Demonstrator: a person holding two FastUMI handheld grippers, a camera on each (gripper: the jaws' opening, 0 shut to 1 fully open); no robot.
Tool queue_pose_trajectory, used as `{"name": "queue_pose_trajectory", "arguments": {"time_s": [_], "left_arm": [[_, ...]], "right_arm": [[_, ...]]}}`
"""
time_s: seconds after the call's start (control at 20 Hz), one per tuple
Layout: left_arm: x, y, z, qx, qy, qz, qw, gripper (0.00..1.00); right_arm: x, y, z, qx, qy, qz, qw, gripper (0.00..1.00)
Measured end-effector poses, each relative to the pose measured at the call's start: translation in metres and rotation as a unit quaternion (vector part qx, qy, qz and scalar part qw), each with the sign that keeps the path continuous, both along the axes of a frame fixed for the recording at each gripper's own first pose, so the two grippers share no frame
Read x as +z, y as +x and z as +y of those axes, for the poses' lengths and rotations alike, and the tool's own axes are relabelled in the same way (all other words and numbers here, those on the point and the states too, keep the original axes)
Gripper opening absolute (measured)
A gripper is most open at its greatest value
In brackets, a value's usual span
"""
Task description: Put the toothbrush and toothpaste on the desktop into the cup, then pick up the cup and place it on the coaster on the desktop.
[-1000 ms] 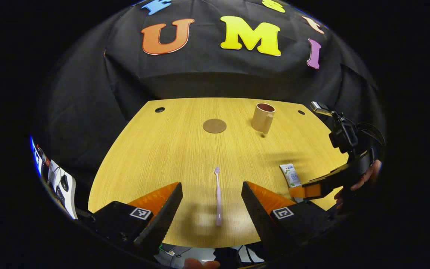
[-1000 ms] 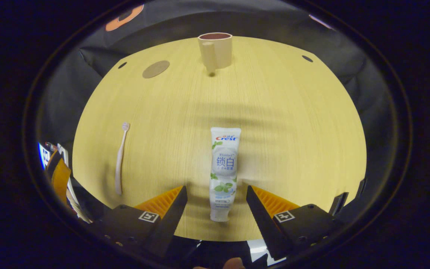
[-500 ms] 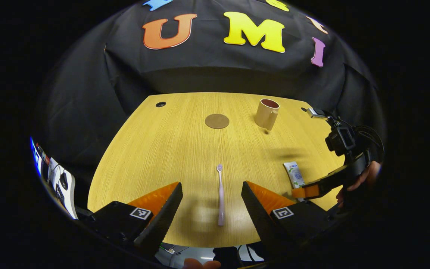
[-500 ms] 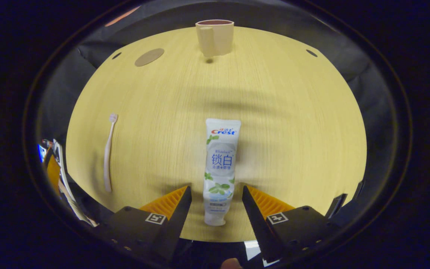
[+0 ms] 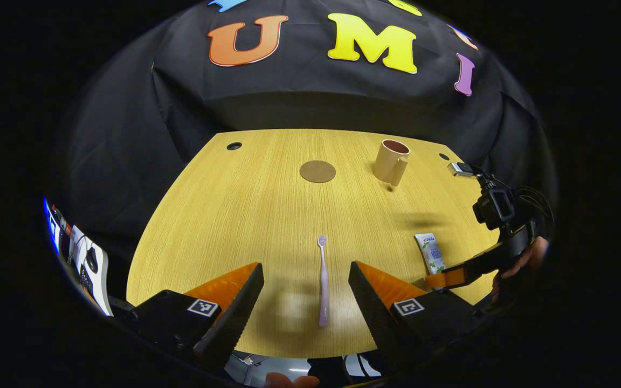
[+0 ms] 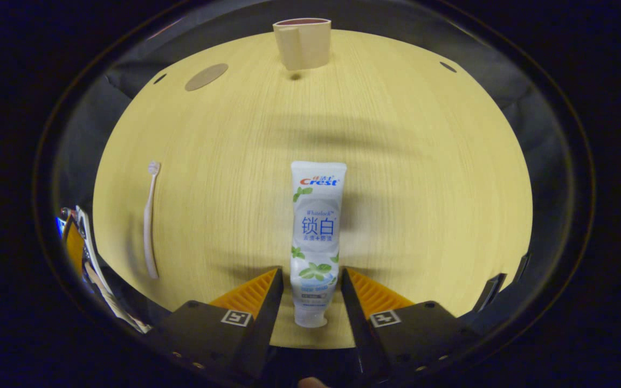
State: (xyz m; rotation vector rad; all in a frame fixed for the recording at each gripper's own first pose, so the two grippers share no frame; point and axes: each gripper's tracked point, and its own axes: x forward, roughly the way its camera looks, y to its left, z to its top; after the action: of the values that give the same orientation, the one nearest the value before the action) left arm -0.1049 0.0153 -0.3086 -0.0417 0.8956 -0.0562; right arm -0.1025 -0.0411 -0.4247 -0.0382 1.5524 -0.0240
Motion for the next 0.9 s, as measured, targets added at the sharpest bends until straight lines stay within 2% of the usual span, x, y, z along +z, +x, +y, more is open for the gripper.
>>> {"name": "queue_pose_trajectory", "arguments": {"time_s": [0.05, 0.25, 0.55, 0.9], "left_arm": [[-0.001, -0.001, -0.001, -0.002, -0.002, 0.004, 1.000, 1.00], [-0.011, -0.007, -0.008, -0.016, -0.015, 0.027, 0.999, 1.00], [-0.036, -0.014, -0.019, -0.028, -0.029, 0.073, 0.997, 1.00], [-0.075, -0.017, -0.022, 0.002, -0.052, 0.140, 0.989, 1.00]], "right_arm": [[-0.002, -0.001, -0.001, -0.001, -0.001, 0.002, 1.000, 0.54], [-0.004, -0.003, -0.001, -0.007, 0.003, 0.015, 1.000, 0.46], [-0.004, -0.003, -0.003, 0.002, 0.008, 0.020, 1.000, 0.45], [-0.001, -0.003, -0.002, -0.001, 0.020, 0.025, 0.999, 0.41]]}}
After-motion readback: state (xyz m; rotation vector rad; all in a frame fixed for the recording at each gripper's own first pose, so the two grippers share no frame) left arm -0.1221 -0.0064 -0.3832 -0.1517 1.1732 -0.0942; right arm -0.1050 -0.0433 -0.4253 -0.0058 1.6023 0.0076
